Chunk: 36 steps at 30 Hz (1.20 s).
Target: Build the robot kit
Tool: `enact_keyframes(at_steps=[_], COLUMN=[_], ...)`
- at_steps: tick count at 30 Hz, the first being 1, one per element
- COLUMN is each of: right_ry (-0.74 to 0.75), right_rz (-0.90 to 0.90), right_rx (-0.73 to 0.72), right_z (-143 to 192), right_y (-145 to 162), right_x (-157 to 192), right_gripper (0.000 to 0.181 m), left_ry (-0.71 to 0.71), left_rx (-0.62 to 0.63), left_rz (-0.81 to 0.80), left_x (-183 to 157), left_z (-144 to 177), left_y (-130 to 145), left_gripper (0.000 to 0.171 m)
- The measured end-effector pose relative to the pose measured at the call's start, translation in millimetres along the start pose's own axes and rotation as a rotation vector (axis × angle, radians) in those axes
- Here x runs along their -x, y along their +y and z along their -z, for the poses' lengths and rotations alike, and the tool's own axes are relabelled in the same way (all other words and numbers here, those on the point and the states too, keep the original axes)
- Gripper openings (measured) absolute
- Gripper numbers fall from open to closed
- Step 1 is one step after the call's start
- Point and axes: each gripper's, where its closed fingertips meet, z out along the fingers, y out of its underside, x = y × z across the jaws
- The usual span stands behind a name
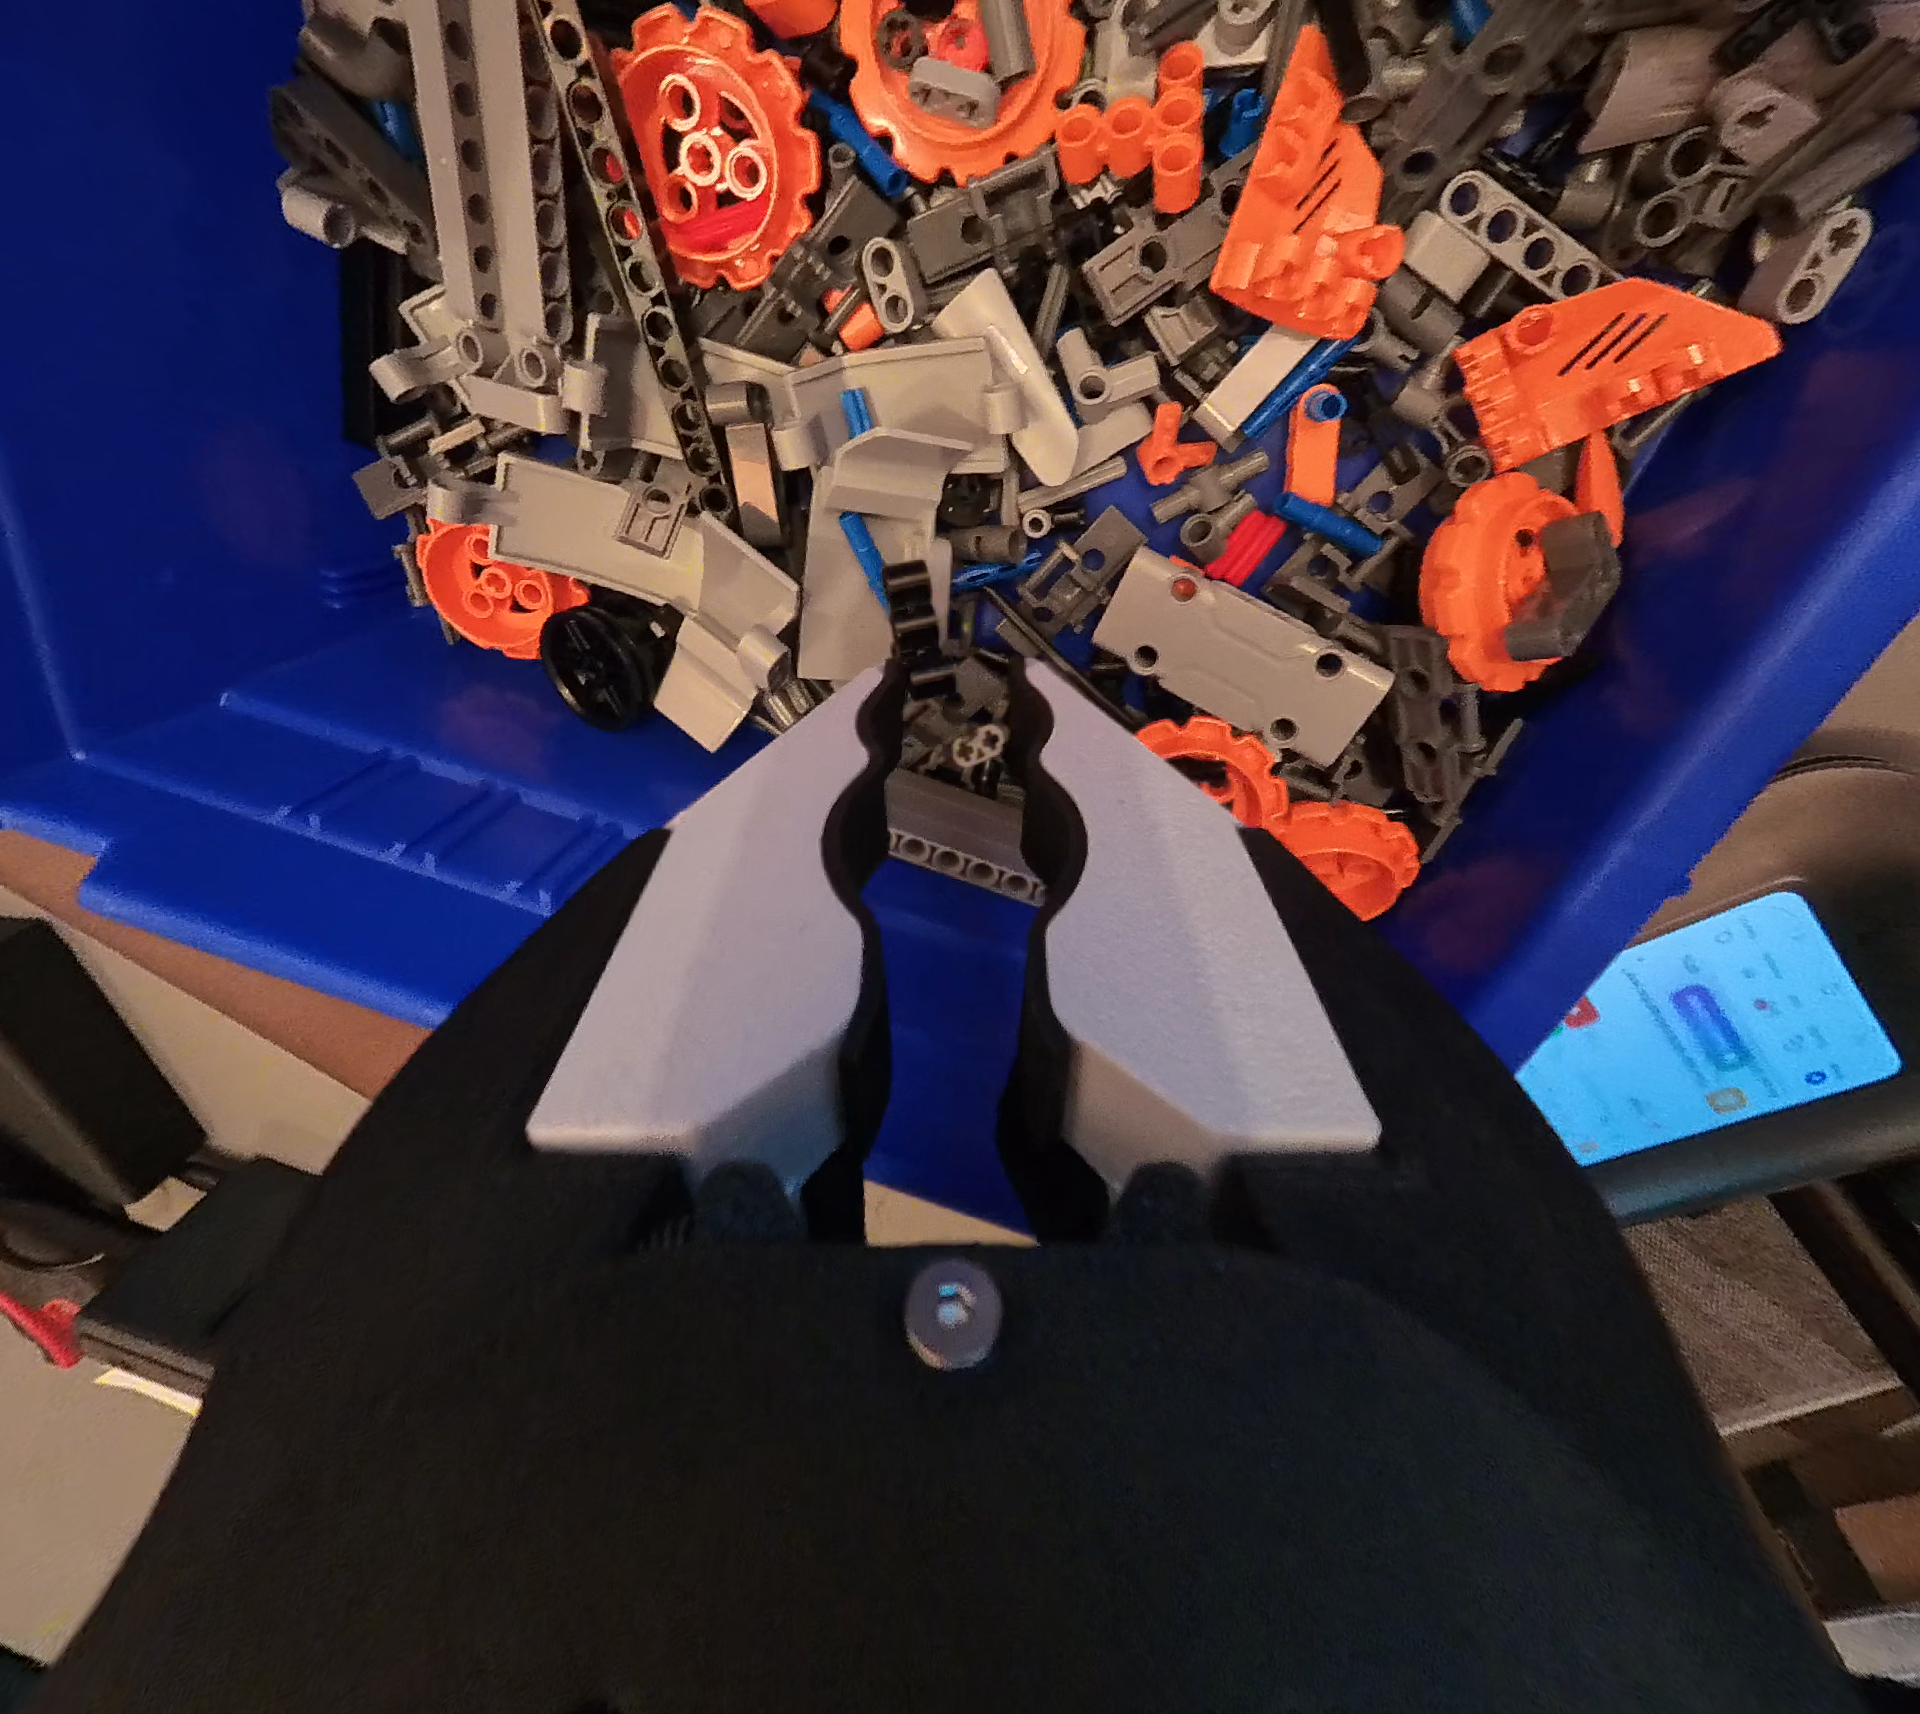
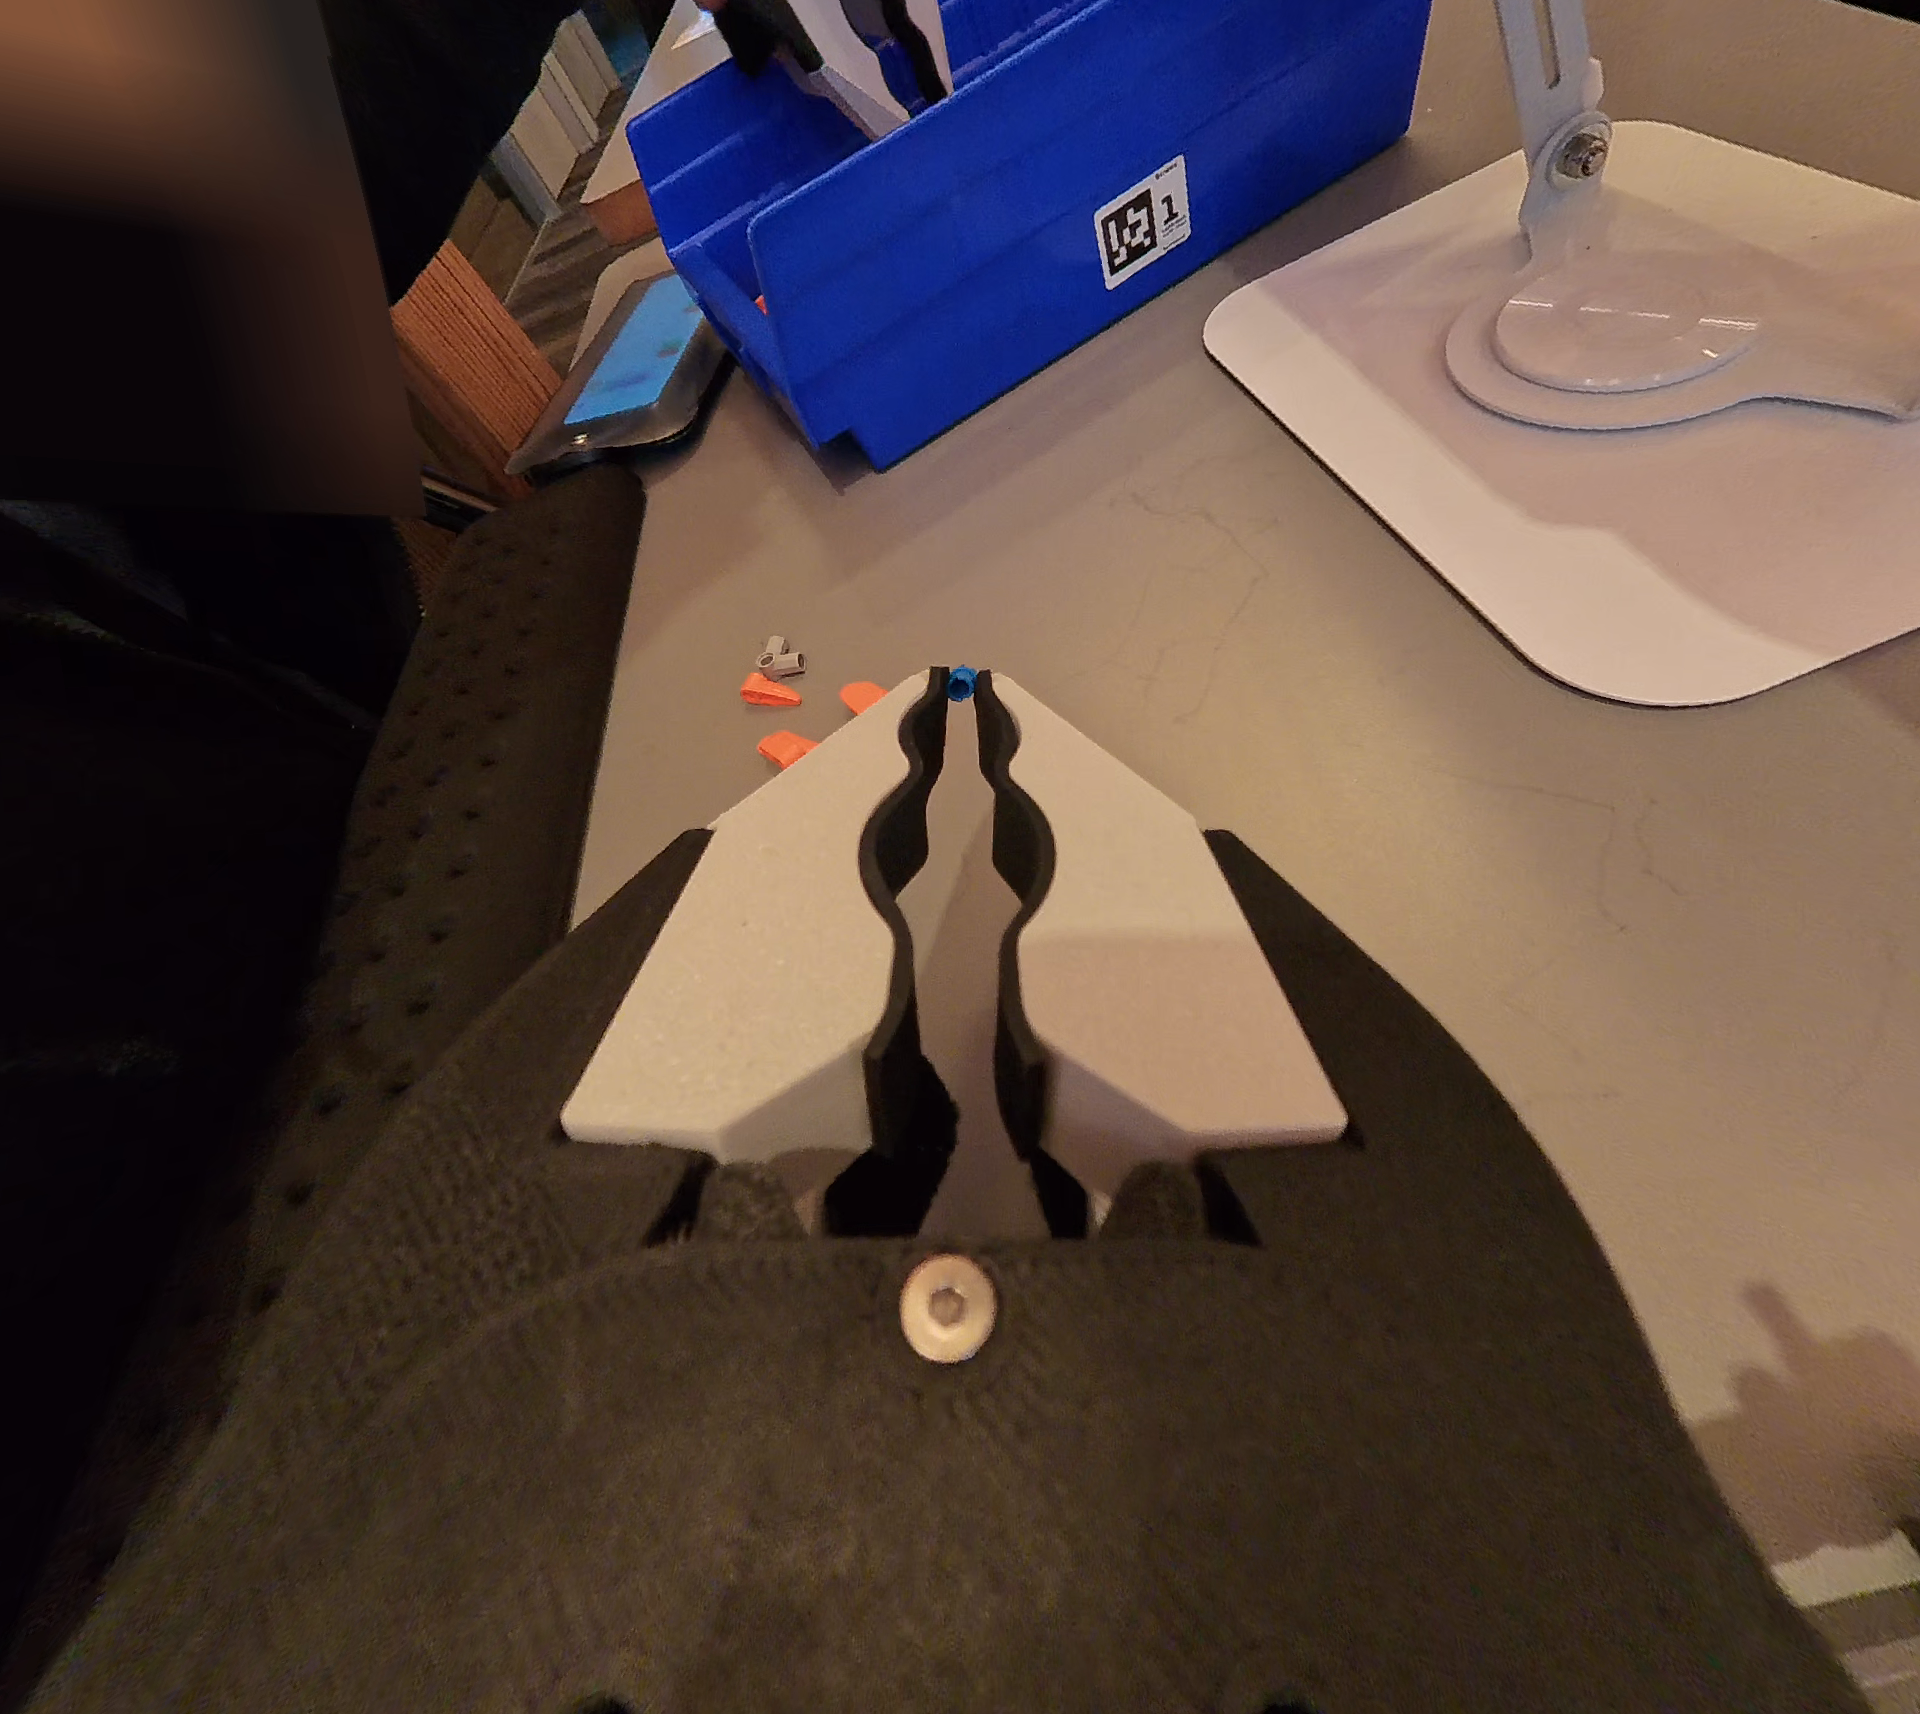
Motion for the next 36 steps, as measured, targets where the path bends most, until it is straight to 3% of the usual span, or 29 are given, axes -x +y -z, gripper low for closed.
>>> enact_keyframes(at_steps=[8,16,19,22,30,36], right_ry=[-0.002,-0.002,-0.003,-0.002,-0.003,-0.003], right_rz=[0.001,0.0,0.0,0.001,-0.001,-0.002], right_rx=[0.0,0.001,0.001,0.0,0.004,0.002], right_z=[0,0,0,0,-1,-1], right_y=[0,0,0,0,1,1], right_x=[1,0,1,0,0,0], right_gripper=[0.003,0.003,0.003,0.003,0.003,0.003], left_ry=[-0.046,-0.144,-0.069,-0.135,-0.019,-0.03], left_rx=[0.049,0.058,0.021,0.033,-0.055,0.013], left_rz=[0.01,0.004,0.017,0.023,-0.118,-0.139], left_x=[9,20,11,22,-13,-14], left_z=[-6,-2,-5,-2,-14,-33], left_y=[6,4,-1,1,-31,-33], left_gripper=[0.022,0.038,0.047,0.044,0.039,0.029])
